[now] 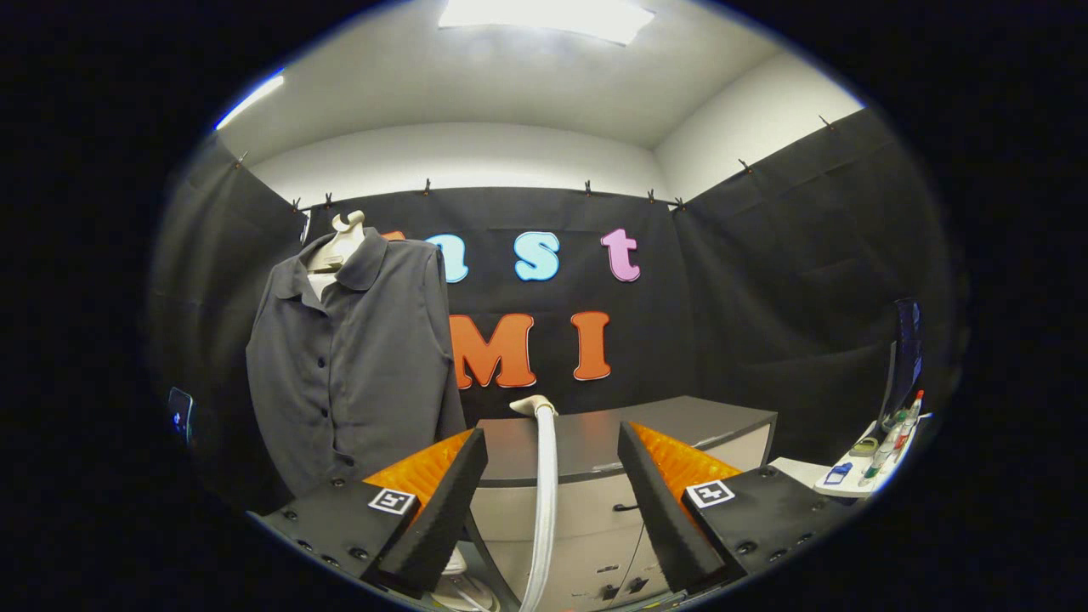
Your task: Iron the clothes twice with a garment steamer, once on the left side and once on the right side.
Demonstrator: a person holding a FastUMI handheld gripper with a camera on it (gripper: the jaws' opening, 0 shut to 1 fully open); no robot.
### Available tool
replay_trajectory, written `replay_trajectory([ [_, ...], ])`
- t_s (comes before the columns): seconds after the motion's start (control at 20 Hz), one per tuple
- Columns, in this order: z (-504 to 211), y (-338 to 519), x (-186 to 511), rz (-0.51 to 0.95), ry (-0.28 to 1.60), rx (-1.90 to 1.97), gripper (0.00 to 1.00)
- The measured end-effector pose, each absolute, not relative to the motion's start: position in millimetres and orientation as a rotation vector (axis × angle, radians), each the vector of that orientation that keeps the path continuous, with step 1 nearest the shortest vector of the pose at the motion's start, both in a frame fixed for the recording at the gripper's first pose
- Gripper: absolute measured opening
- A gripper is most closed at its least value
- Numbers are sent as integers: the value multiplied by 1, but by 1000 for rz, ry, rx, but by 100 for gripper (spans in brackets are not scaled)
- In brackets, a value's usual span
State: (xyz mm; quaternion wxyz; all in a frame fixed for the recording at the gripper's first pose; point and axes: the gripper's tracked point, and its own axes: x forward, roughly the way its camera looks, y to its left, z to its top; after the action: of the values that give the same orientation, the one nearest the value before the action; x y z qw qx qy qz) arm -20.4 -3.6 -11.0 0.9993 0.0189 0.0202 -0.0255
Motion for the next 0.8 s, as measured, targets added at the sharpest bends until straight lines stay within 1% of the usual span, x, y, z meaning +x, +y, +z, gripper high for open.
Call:
replay_trajectory([
  [0.35, -6, -17, -46, -43, 47, 61, 100],
  [0.45, 2, -24, -46, -60, 35, 74, 99],
  [0.65, 44, -25, -36, -32, -21, 115, 98],
  [0.8, 75, -24, -8, 1, -25, 132, 97],
])
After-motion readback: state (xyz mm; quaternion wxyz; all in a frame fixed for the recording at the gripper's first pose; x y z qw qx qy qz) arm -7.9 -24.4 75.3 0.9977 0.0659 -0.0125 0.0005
